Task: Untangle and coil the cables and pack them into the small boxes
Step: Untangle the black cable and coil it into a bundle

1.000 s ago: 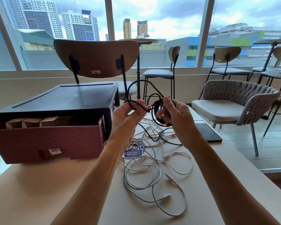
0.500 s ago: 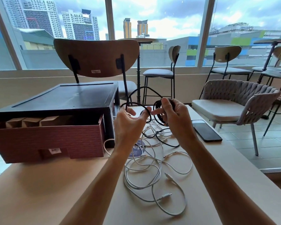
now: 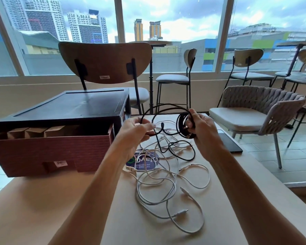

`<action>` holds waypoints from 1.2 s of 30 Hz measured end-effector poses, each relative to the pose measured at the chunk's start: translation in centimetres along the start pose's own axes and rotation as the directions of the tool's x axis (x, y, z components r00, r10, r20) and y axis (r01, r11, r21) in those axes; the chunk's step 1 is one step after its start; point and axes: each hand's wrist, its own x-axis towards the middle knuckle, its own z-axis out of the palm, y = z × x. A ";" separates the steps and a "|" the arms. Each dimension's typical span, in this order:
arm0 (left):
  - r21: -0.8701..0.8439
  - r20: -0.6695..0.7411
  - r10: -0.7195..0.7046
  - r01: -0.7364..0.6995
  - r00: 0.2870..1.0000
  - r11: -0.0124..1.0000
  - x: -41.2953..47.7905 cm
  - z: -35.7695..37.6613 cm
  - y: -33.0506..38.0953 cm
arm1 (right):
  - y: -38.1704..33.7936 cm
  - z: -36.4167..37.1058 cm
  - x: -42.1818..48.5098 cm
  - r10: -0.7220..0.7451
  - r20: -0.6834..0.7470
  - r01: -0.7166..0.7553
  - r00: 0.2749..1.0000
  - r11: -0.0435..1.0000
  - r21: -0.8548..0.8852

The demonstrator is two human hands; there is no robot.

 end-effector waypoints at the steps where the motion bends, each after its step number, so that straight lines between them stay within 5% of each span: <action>1: -0.051 0.006 -0.026 0.026 1.000 0.998 0.0 -0.4 0.4 | 0.0 -0.3 0.2 -0.022 -0.036 0.020 0.999 0.999 -0.031; 7: -0.424 0.086 0.021 0.018 0.996 0.906 -0.8 -2.2 3.0 | -0.3 -1.9 0.6 -0.141 -0.096 0.128 0.985 0.983 -0.134; 11: -0.586 -0.090 0.192 -0.208 0.977 0.783 -1.1 -1.9 3.9 | -0.6 -1.3 0.2 -0.160 0.065 0.170 0.985 0.965 -0.198; 14: -0.672 -0.142 0.259 -0.285 0.955 0.684 -1.2 -1.9 3.6 | -1.5 -1.2 -0.3 -0.059 0.180 0.067 0.982 0.997 -0.038; 16: -0.567 -0.127 0.333 -0.344 0.934 0.748 -1.0 -2.1 2.9 | -2.3 -1.6 -0.4 -0.028 0.203 0.011 0.979 0.996 0.086; 18: -0.235 -0.096 0.477 -0.486 0.873 0.842 -0.8 -2.5 2.1 | -2.6 -2.2 -0.4 -0.035 0.153 0.022 0.988 0.996 0.090; 22: 0.360 0.074 0.695 -0.669 0.716 0.650 -0.9 -2.9 2.1 | -1.9 -3.2 -0.1 -0.097 0.029 0.100 0.995 0.989 -0.113; 27: 0.499 -0.080 0.781 -0.653 0.620 0.569 -0.9 -4.6 3.2 | -1.0 -4.2 0.2 -0.405 0.088 0.341 0.910 0.611 -0.714; 31: 0.128 -0.320 0.658 -0.657 0.682 0.743 -1.1 -5.6 4.2 | -0.6 -4.5 0.8 -0.431 0.024 0.332 0.902 0.656 -0.677; 36: -0.273 -0.230 0.473 -0.522 0.851 0.808 -1.2 -4.8 4.0 | -0.7 -3.6 0.9 -0.389 -0.086 0.289 0.917 0.799 -0.527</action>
